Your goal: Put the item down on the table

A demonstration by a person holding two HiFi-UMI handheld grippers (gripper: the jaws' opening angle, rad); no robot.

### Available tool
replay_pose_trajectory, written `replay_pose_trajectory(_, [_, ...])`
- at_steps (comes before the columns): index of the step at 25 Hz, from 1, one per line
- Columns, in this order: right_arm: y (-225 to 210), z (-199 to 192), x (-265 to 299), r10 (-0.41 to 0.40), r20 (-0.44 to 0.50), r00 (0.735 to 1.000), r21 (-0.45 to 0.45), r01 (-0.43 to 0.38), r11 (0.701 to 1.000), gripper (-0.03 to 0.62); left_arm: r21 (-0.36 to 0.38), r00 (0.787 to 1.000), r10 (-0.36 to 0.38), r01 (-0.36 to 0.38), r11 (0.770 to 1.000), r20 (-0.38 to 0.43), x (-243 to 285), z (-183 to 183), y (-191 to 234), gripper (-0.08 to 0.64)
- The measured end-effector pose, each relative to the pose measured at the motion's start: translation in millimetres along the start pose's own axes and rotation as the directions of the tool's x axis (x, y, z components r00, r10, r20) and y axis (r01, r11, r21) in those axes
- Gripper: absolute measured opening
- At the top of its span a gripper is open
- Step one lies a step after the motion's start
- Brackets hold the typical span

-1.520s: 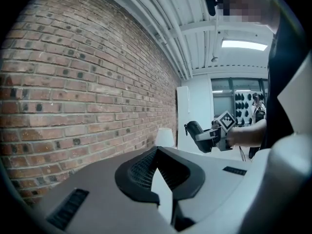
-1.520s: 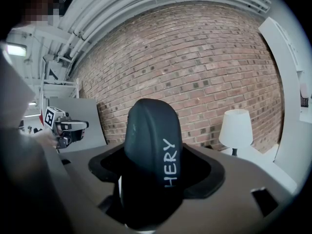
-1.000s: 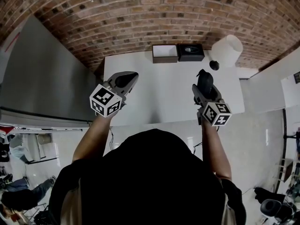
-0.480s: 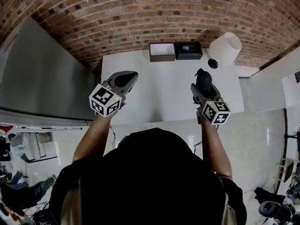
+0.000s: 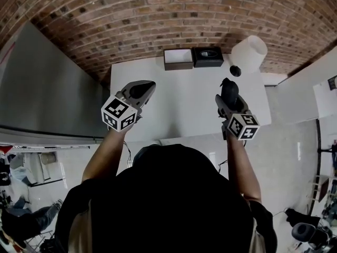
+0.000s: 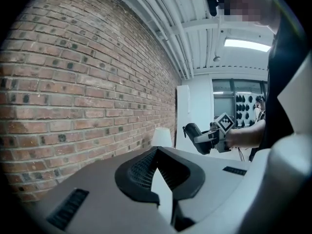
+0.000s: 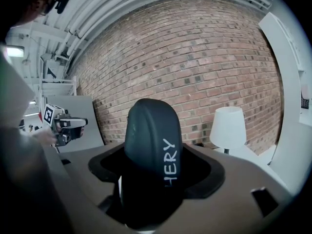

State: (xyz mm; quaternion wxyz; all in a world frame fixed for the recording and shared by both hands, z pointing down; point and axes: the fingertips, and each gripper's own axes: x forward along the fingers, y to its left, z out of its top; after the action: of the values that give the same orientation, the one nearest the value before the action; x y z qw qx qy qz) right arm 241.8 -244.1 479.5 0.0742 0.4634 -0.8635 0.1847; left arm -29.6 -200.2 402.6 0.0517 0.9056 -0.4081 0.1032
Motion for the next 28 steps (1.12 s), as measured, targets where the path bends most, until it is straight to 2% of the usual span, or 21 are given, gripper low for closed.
replay_pose_trajectory(8, [-4.2,9.4,-1.1,-0.026,0.011,1.000,-0.014,0.026,1.000,0.347,0.001,1.000,-0.018,0.018,1.000,0.015,6.4,7.9,7.8,0.015])
replay_pose_trajectory(28, [-16.2,-8.9,19.9,-0.041,-0.039,0.998,0.003,0.041,0.999,0.347,-0.007,1.000,-0.010,0.010,1.000,-0.004,6.0,1.0,18.6,0.015])
